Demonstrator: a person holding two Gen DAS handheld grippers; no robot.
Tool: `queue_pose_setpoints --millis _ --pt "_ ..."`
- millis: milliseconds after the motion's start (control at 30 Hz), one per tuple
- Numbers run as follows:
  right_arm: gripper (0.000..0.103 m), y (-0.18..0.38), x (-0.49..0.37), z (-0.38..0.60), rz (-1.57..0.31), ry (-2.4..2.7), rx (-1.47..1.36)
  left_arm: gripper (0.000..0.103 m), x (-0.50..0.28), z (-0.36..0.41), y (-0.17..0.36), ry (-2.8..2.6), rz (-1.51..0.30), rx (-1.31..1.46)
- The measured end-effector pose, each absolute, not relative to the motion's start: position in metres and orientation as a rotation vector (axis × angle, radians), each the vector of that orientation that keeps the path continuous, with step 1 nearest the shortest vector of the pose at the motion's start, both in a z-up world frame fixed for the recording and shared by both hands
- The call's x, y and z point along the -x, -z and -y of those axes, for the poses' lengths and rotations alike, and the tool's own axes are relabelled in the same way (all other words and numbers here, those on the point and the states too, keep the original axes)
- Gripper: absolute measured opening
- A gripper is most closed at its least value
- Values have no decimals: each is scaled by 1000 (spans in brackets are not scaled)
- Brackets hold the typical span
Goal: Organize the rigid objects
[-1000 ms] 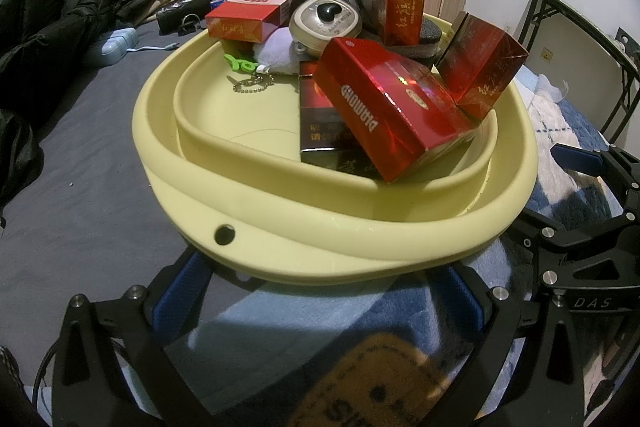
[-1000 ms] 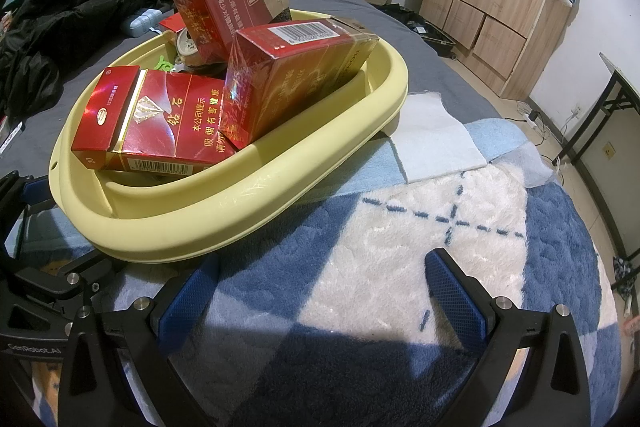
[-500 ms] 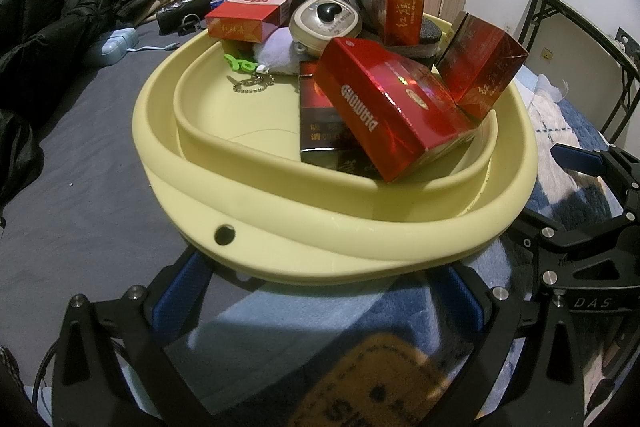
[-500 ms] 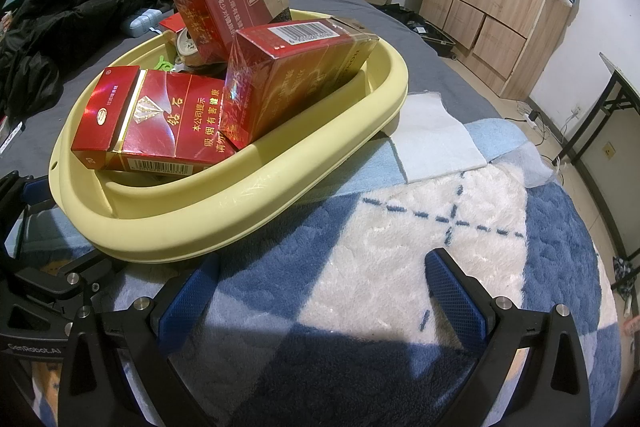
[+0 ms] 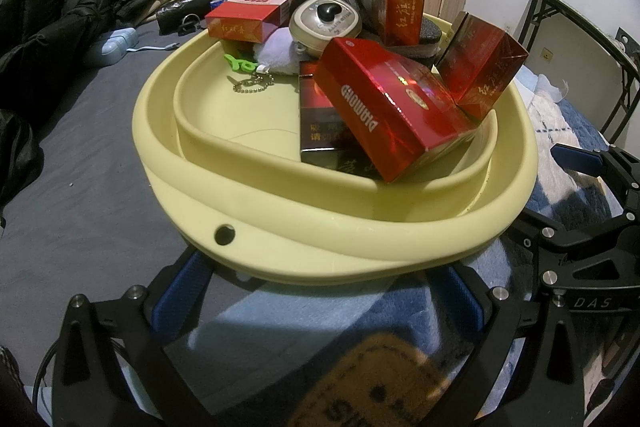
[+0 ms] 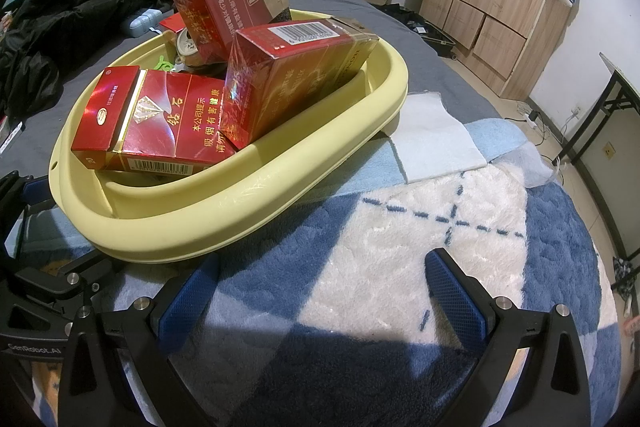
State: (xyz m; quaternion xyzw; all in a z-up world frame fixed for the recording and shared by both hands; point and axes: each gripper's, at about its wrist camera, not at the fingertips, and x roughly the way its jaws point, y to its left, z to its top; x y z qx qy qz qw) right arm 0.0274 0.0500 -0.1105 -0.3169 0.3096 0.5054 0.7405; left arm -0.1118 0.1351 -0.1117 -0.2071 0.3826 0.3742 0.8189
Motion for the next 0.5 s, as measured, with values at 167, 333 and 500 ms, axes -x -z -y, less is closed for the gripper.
queue_pose_setpoints --millis 167,333,500 --pt "103 111 -27 -50 -679 -1108 695 103 112 -135 112 -797 -815 441" --pt "103 111 -28 -50 -679 -1108 695 103 112 -135 112 -797 -815 441" --pt "103 111 -27 -50 -679 -1108 695 103 112 -135 112 -797 -815 441"
